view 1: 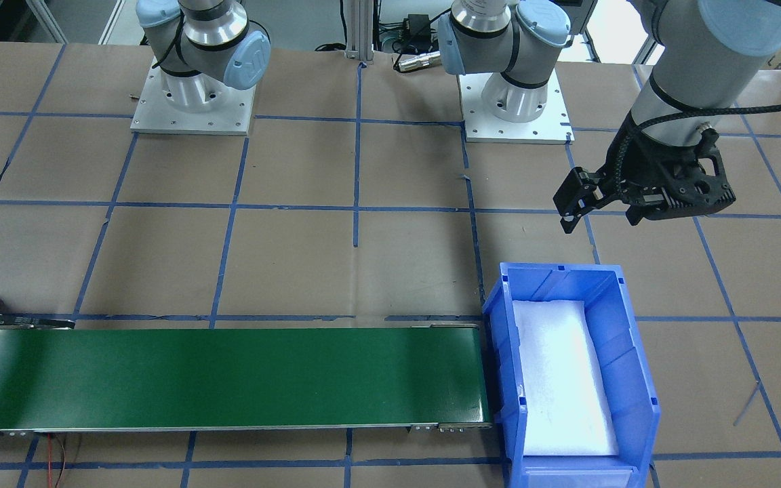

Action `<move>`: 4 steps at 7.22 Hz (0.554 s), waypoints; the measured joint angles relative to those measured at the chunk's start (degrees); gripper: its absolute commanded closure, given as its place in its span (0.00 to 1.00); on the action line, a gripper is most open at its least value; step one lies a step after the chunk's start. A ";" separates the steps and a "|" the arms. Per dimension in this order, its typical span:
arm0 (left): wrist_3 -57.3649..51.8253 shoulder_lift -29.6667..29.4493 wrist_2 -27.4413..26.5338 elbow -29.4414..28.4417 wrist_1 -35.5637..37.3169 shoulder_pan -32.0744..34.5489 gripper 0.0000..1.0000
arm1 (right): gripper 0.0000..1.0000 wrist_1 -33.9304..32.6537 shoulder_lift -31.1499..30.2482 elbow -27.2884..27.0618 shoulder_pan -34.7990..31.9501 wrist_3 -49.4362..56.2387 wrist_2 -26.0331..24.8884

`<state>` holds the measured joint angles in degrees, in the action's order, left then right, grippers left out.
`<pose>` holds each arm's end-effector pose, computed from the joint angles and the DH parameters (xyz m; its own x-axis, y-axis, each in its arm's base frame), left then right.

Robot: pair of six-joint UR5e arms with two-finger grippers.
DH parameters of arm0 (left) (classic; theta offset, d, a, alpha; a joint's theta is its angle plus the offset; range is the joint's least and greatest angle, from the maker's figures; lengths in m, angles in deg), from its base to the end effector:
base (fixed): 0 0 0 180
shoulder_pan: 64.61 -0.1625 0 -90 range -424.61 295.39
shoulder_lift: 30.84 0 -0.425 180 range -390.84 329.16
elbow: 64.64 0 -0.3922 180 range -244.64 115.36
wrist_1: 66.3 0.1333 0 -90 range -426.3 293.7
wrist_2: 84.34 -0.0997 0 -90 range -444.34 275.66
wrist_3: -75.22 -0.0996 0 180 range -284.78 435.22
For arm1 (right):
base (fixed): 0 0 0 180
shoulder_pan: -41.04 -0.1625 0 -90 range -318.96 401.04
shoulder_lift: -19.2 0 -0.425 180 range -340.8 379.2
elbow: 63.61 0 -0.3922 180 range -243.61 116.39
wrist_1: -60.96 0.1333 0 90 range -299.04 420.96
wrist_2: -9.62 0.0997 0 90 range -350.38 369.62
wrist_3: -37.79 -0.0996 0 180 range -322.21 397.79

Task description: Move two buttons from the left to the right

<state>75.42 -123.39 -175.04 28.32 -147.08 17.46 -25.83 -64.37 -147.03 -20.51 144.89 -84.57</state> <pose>-0.0597 -0.5285 0.4565 -0.9898 -0.1422 -0.0120 -0.1411 0.9879 -0.0647 -0.1436 -0.5296 0.4813 -0.1963 -0.9779 -0.0725 -0.9798 0.1927 0.0540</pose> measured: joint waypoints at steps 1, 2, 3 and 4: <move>-0.02 0.00 -0.01 -0.06 -0.12 -0.03 0.00 | 0.00 1.50 -1.36 -0.57 -4.31 -10.60 -1.12; -0.02 0.00 -0.01 -0.16 -0.29 -0.05 0.00 | 0.00 2.02 -2.22 -0.65 -8.97 -21.96 -1.52; -0.01 -0.02 -0.13 -0.28 -0.49 0.01 0.00 | 0.00 2.06 -2.99 -0.49 -13.96 -34.89 -1.58; 0.05 -0.06 -1.22 -0.38 -0.68 0.14 0.00 | 0.00 1.88 -3.16 -0.35 -18.81 -47.55 -1.67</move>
<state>75.47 -123.45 -176.26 27.94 -147.76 17.60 -23.96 -67.53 -147.38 -39.33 97.33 -86.25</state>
